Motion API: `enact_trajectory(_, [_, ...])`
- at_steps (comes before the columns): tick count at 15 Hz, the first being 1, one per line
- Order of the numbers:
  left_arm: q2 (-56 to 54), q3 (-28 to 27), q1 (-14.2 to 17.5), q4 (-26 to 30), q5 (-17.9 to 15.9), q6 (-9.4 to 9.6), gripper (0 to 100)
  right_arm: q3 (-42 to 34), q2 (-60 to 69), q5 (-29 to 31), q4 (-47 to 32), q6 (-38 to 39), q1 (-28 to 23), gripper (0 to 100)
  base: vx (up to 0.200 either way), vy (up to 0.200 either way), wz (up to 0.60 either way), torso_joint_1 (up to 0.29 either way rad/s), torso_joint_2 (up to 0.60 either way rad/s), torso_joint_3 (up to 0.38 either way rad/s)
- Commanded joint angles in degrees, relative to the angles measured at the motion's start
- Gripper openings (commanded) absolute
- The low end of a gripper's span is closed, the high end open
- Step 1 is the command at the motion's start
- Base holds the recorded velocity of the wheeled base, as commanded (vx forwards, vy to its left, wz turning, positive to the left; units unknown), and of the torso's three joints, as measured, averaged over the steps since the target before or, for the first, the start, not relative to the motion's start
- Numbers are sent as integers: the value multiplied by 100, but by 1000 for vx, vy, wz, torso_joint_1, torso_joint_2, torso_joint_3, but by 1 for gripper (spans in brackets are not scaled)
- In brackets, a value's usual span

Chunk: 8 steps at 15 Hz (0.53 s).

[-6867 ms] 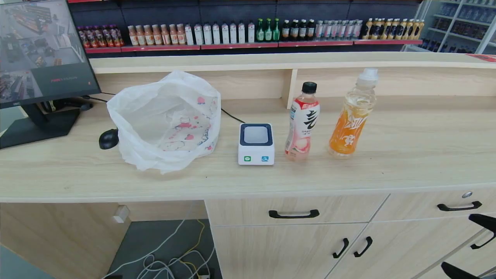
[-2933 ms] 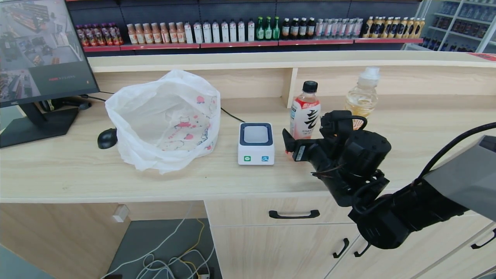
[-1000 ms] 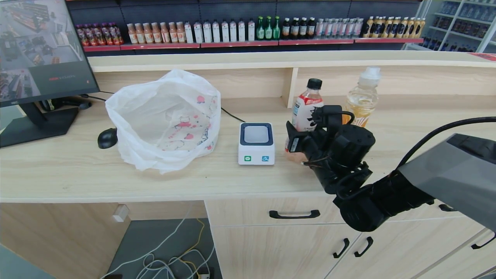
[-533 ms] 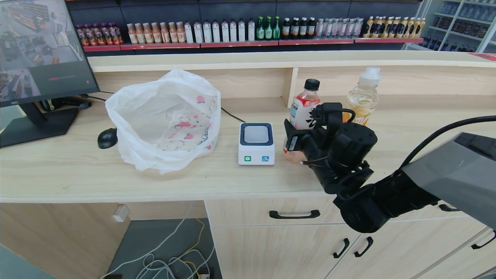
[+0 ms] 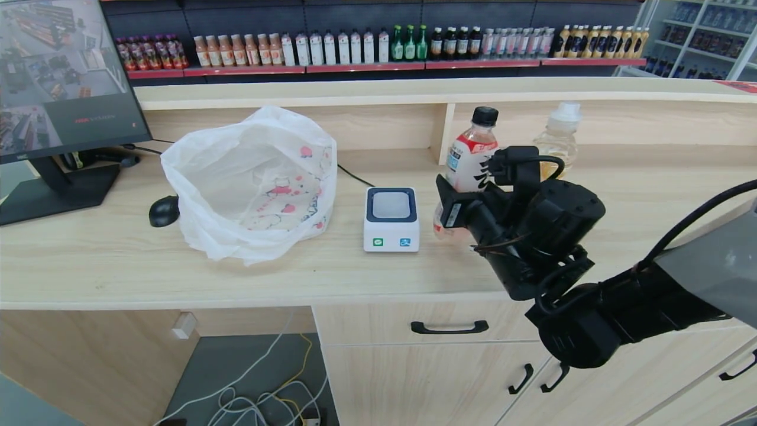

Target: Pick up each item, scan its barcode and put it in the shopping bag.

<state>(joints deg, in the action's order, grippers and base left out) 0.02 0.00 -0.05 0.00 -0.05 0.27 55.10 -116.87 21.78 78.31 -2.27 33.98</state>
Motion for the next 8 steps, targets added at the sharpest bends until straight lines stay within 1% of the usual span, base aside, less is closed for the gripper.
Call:
enact_trajectory(1, [-2,0,5,0,-4,0,100,-360,507,19,0,-2,118,0,0,0,0,0,0,0])
enact_trajectory(2, [-2,0,-4,0,-4,0,100,-492,639,45,0,-2,162,0,0,0,0,0,0,0])
enact_trajectory(4, [-2,0,5,0,5,0,100,-852,1052,45,-27,-11,408,0,0,0,0,0,0,0])
enact_trajectory(5, [-2,0,-4,0,5,0,100,-1089,1158,45,132,-81,610,0,0,0,0,0,0,0])
enact_trajectory(6, [-2,0,-4,0,-4,0,100,-1362,1193,89,518,-186,812,0,0,0,0,0,0,0])
enact_trajectory(7, [-2,0,5,0,5,0,100,-1590,1202,212,914,-450,962,0,0,0,0,0,0,0])
enact_trajectory(8, [-2,0,-4,0,5,0,100,-1713,1193,265,1142,-643,1094,0,0,0,0,0,0,0])
